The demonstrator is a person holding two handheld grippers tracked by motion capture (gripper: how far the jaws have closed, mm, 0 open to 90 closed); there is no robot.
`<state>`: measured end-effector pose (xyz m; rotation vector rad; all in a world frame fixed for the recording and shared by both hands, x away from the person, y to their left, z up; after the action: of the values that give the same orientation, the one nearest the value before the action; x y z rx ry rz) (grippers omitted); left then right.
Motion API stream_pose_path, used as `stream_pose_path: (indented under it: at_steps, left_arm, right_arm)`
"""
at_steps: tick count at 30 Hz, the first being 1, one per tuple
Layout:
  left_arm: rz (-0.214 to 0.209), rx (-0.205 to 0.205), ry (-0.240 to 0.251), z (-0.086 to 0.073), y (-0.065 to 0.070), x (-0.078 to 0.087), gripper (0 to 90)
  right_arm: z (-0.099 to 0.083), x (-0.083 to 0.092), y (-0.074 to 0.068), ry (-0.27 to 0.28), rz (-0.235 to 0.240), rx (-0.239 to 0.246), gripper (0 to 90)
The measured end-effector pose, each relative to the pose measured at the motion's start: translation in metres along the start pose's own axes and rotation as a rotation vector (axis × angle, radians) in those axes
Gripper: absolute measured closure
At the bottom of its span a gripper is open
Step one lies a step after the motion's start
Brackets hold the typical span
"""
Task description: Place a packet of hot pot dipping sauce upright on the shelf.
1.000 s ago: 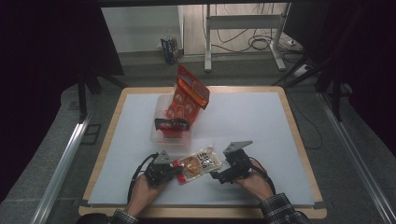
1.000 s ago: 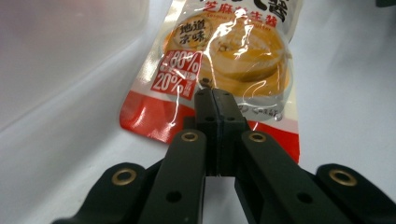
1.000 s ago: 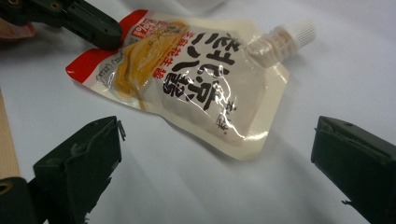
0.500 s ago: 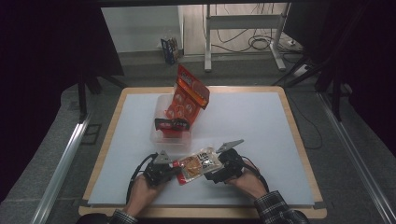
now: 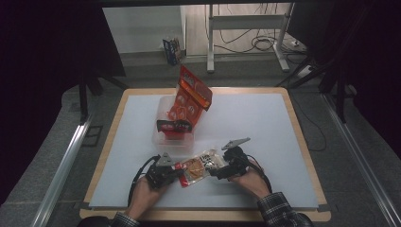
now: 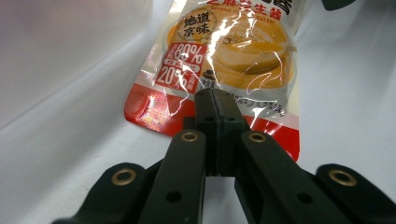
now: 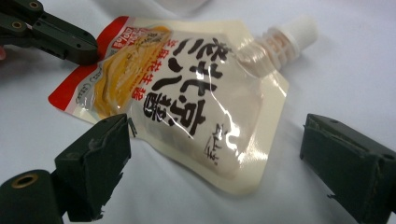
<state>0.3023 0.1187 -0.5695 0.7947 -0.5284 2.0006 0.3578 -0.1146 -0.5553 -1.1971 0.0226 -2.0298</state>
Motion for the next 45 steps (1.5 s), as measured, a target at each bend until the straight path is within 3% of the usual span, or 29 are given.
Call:
stream_pose_path:
  at_steps: [9,13,20,25,26,27,28,32,37,40,45]
  left_arm:
    - [0.038,-0.033,-0.014,0.007,0.003,-0.005,90.0]
    - [0.032,-0.029,-0.010,0.008,0.002,-0.007,90.0]
    - [0.022,-0.015,0.000,0.008,0.001,-0.008,90.0]
    - [0.028,-0.007,0.006,0.008,0.002,-0.008,90.0]
    - [0.027,-0.005,0.006,0.008,0.002,-0.008,90.0]
    - [0.027,-0.004,0.006,0.008,0.002,-0.008,90.0]
    - [0.025,-0.003,0.007,0.008,0.002,-0.008,90.0]
    - [0.026,-0.003,0.006,0.008,0.002,-0.007,90.0]
    - [0.022,-0.007,-0.001,0.009,0.002,-0.008,90.0]
    - [0.001,-0.002,0.013,0.011,0.001,-0.010,90.0]
    - [0.006,-0.021,0.014,0.017,0.005,-0.016,90.0]
  right_arm:
    - [0.005,-0.006,-0.003,0.011,0.066,-0.041,9.7]
    - [0.005,-0.006,-0.003,0.010,0.062,-0.040,9.7]
    - [0.005,-0.006,-0.007,-0.003,0.113,-0.097,11.7]
    - [0.001,-0.001,-0.011,-0.024,0.081,-0.084,12.7]
    - [-0.002,0.003,-0.010,-0.028,0.053,-0.079,12.7]
    - [-0.002,0.003,-0.010,-0.028,0.053,-0.079,12.7]
    - [-0.006,0.008,-0.008,-0.031,0.013,-0.063,12.8]
    - [-0.009,0.012,-0.005,-0.025,-0.023,-0.054,12.6]
    - [-0.010,0.008,-0.009,-0.036,-0.023,-0.049,10.6]
    - [-0.007,0.004,-0.010,-0.029,0.013,-0.079,10.6]
    - [-0.003,-0.002,-0.014,-0.028,0.031,-0.081,10.7]
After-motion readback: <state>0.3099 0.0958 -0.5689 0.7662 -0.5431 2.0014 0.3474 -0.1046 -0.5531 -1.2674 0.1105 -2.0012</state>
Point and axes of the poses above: each handheld gripper's, and its own axes: x roughly backward along the jaws, z roughly out of its top, y roughly to its right, the point moved 4 cm from there along -x, roughly forward along the jaws, and after that the axes turned 15 degrees about -x, right-handed, at the moved point
